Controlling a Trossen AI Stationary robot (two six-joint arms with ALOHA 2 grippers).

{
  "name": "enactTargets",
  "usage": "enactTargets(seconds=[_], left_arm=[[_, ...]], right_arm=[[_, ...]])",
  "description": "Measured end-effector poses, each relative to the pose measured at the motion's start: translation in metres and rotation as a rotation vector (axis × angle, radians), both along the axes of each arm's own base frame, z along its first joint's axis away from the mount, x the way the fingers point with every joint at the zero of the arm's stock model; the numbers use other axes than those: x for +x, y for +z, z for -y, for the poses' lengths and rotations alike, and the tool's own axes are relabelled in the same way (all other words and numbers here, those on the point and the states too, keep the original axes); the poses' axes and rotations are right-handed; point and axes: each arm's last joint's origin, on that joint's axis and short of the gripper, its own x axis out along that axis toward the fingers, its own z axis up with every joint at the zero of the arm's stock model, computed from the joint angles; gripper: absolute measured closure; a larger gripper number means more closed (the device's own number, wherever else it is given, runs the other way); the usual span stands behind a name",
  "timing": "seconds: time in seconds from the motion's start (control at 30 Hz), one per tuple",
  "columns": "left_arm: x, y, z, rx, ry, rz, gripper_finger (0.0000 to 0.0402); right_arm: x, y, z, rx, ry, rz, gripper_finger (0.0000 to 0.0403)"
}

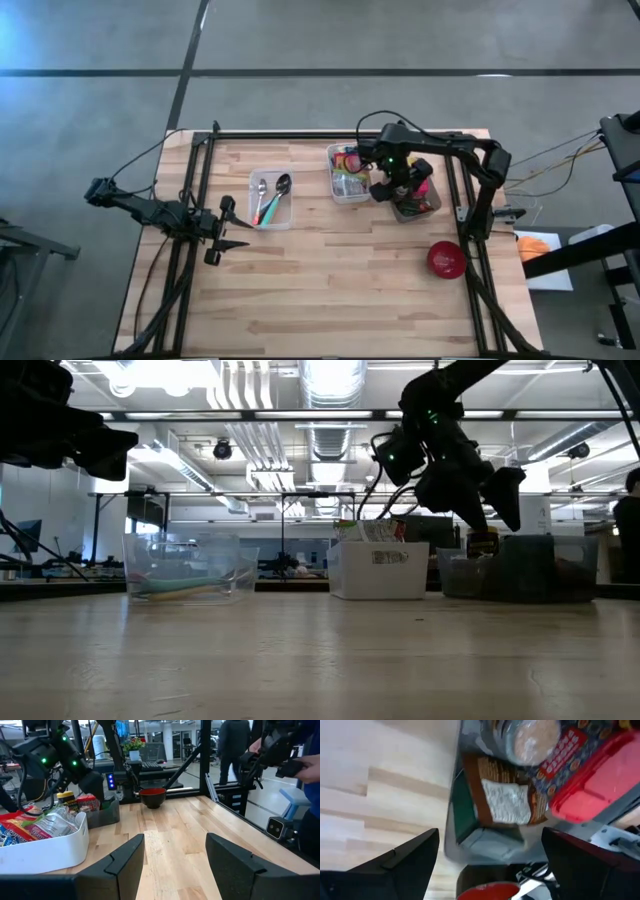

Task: Pick & Place Food Item
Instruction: Adjust the brown seasoning pack in the black bin

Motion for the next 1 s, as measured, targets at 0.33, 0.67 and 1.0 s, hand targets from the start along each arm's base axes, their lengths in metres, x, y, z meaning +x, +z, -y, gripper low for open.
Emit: enactTargets(seconds=[0.33, 0.67, 1.0], left_arm=[[0.0, 0.0, 0.0, 0.0, 0.0, 0.0, 0.0187], [0.0, 0.0, 0.0, 0.0, 0.0, 0.0, 0.0188], [0.0, 0.0, 0.0, -0.003, 0.0, -0.001, 0.0188]], right_arm=[[-0.002, -0.009, 0.002, -0.026, 0.049, 0.005, 0.0053], [-0.006, -0.017, -0.001, -0.033, 0.078, -0.024, 0.0053], [0.002, -0.006, -0.005, -0.059, 0.126, 0.039, 0.0053]])
